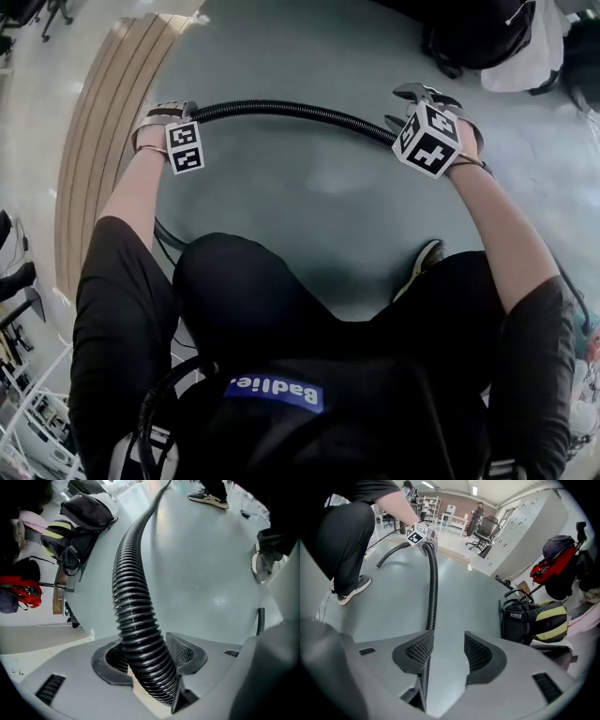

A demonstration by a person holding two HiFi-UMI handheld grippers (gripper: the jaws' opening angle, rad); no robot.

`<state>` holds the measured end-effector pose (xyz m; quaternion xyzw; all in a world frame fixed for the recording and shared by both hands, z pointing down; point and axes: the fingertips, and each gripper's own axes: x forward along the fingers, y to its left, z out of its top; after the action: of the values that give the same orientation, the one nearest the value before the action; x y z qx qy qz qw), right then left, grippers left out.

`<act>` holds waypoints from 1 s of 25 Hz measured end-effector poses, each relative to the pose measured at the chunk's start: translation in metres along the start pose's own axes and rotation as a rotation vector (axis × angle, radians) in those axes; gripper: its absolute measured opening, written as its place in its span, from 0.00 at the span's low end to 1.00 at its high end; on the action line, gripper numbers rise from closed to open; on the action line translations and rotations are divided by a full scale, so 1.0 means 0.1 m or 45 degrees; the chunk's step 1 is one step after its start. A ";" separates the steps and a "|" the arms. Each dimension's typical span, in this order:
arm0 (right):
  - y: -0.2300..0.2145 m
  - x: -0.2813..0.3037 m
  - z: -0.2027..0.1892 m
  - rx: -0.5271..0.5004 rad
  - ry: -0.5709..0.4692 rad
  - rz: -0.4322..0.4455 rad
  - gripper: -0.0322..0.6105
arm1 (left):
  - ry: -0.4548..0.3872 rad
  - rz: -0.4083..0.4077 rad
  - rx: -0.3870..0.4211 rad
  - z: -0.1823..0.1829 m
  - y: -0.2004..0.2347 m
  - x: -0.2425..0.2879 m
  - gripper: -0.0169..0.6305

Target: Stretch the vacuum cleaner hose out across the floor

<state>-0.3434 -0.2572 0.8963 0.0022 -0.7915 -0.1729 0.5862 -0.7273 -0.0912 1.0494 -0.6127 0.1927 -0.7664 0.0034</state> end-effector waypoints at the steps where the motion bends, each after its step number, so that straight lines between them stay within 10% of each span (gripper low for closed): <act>1: 0.03 -0.03 0.02 0.032 0.020 -0.001 0.34 | -0.035 -0.011 -0.008 0.01 -0.02 0.10 0.35; 8: 0.21 -0.36 0.01 0.604 0.032 -0.012 0.34 | -0.261 -0.188 -0.092 0.04 -0.27 0.49 0.52; 15: 0.55 -0.88 -0.40 0.694 0.131 -0.070 0.34 | -0.347 -0.297 -0.121 0.17 -0.16 0.52 0.57; 25: 0.41 -0.51 -0.76 0.680 -0.082 -0.035 0.34 | -0.705 -0.038 -0.492 1.13 0.57 -0.70 0.57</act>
<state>-0.2487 -0.2286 0.8796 0.1622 -0.8271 0.0342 0.5370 -0.6168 -0.1597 0.9868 -0.7897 0.3172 -0.5201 -0.0720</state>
